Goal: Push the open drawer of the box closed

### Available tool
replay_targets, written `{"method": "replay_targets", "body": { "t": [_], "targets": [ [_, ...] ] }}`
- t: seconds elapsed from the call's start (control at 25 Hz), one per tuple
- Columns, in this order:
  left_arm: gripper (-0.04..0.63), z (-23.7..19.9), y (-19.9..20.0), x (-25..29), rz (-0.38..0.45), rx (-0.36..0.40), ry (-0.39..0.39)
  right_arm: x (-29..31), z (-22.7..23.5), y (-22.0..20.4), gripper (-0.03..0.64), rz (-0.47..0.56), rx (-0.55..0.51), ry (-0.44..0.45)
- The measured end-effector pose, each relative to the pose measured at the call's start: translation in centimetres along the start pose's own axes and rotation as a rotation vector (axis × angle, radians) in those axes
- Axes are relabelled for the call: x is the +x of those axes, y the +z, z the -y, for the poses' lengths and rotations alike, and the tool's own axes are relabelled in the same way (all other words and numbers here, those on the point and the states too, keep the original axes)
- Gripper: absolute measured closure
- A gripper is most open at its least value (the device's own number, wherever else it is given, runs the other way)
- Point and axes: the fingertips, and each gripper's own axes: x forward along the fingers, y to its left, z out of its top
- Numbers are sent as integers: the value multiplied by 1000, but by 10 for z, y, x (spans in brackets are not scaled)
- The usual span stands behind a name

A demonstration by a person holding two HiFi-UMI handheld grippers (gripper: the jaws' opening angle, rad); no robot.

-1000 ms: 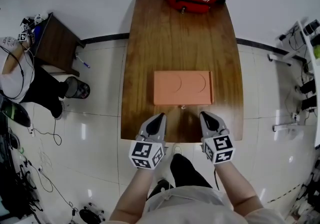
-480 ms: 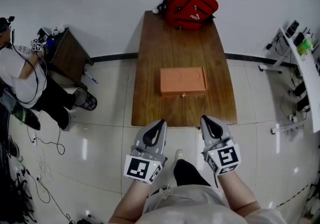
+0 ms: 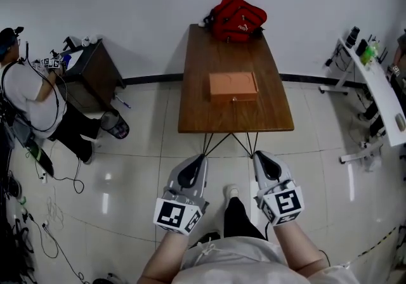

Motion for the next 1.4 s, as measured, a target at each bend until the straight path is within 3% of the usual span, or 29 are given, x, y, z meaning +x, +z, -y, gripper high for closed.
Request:
{"method": "replay_targets", "body": {
  "t": [0.2,0.4,0.72,0.96,1.4],
  "targets": [
    [588,22,2,-60,-9,6,-8,-49,-48,-5,612,-10,10,14],
    [588,34,-10,-88,-28,9,1,-79,-67,-18,612,-50,27,-6],
    [588,60,0,-86,-17,41,-33,-93,-68,-8,612,-19,11,14],
    [588,69,-1,-76,-35,13,-18,-101,-52,-12,612,-51,32,20],
    [588,106,-9,-54,-40,20,-60,-111,-28,-11,612,-54,23,57]
  ]
}}
